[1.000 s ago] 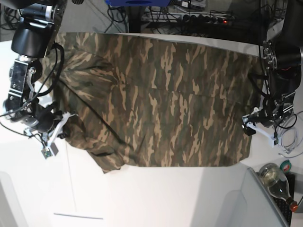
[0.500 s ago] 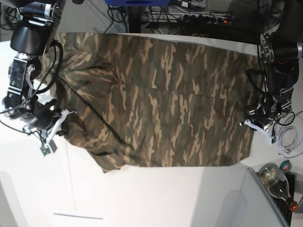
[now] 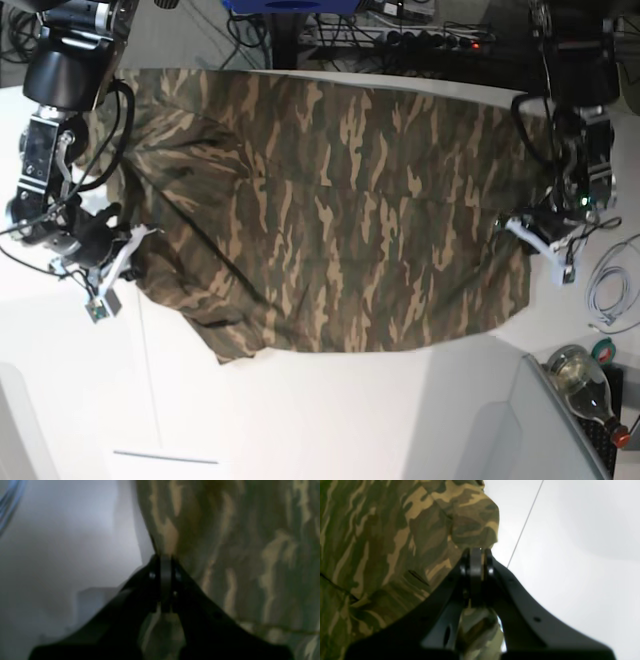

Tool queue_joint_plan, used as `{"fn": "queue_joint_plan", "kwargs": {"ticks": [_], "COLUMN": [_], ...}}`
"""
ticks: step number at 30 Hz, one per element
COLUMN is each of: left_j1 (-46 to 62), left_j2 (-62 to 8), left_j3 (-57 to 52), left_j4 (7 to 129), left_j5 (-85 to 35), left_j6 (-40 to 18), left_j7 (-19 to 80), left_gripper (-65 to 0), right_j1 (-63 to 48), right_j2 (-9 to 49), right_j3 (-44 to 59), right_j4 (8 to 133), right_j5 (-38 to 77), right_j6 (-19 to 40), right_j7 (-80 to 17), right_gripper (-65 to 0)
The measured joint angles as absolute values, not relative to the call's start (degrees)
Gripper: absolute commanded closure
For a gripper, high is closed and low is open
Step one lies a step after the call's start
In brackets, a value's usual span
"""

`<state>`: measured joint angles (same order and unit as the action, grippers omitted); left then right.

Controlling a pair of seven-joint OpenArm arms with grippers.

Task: Layout the t-shirt on the table in an organized manner, then fold the t-shirt properly
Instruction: 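Move the left gripper to the opposite side edge and grasp it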

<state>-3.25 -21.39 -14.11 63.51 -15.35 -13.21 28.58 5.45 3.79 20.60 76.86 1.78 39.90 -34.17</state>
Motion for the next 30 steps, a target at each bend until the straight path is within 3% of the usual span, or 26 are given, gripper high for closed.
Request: {"fn": "queue_joint_plan", "kwargs": {"ticks": [8, 18, 30], "left_j1": [4.23, 8.93, 15.14], "left_j2": [-21.41, -20.16, -19.53], "left_j3": [-14.41, -14.31, -13.78], "left_j4": [76.86, 91.55, 93.97], "left_j5": [-15.46, -15.35, -15.2], "left_j6": [-12.82, -12.93, -12.86], "left_j7": [35.38, 42.76, 42.74], "left_gripper": [0.0, 0.0, 0.0], "right_j1": [2.0, 0.86, 0.89], "right_j2": [2.22, 1.39, 1.28], "right_j3": [20.47, 20.38, 20.38], "right_j4": [84.09, 84.47, 84.47], "right_j5": [2.11, 2.07, 2.07], "right_j6": [39.88, 39.9, 39.9], "right_j7": [-34.26, -34.52, -34.52], "right_gripper": [0.0, 0.0, 0.0]}}
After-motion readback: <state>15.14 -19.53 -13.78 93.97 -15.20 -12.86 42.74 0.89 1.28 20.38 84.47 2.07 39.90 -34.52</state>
